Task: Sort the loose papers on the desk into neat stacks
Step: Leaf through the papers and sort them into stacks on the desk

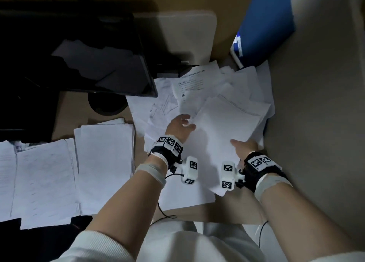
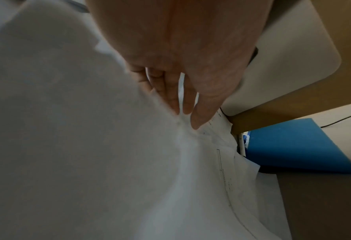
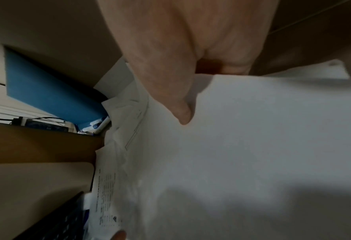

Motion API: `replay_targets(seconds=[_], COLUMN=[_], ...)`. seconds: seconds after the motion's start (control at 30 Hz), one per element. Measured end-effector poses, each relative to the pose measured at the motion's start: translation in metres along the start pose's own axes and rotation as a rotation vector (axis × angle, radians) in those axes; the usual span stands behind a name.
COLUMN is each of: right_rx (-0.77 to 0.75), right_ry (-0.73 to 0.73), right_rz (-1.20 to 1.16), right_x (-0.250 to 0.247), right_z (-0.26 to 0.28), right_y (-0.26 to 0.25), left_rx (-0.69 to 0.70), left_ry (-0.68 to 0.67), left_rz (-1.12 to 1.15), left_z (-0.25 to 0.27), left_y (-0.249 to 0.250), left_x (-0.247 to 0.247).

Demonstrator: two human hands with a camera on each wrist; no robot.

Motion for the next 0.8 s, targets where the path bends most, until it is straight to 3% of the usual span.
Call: replay_targets(seconds=[0.17,0.47,0.6,0.8], right_rx=[0.096,0.128,0.063,-0.054], right_ry=[-0.071,-0.081,0.026,0.227], right_rz=[-0.029,0.042,-0.009,-0.037], right_x=[0.022,0.036,0.039,0.012], right_z=[-0.011,-0.029,-0.025,-0.023], right_y=[-0.02,-0.053,-0.055,-0.041], left_rx=[0.035,-0.039,-0.029,-0.112], left_ry=[0.032,-0.087,-0.157,-0.202], left_rz=[-0.242,-0.502,-0.545,-0.136], left_z=[-0.041,-0.065,-0.057,-0.034], left_y=[0.007,0.008,0.005,-0.008], left_x=[0.0,-0.005,-0.001,0.012])
Point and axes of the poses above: each hand's wrist, its own z-axis away from the middle knuckle, its own x-axis out of the palm, y = z × x, the point moved 4 cm from there along -z, towards the middle knuckle, and after that the axes turned 4 degrees about y, right-handed, at the moved point
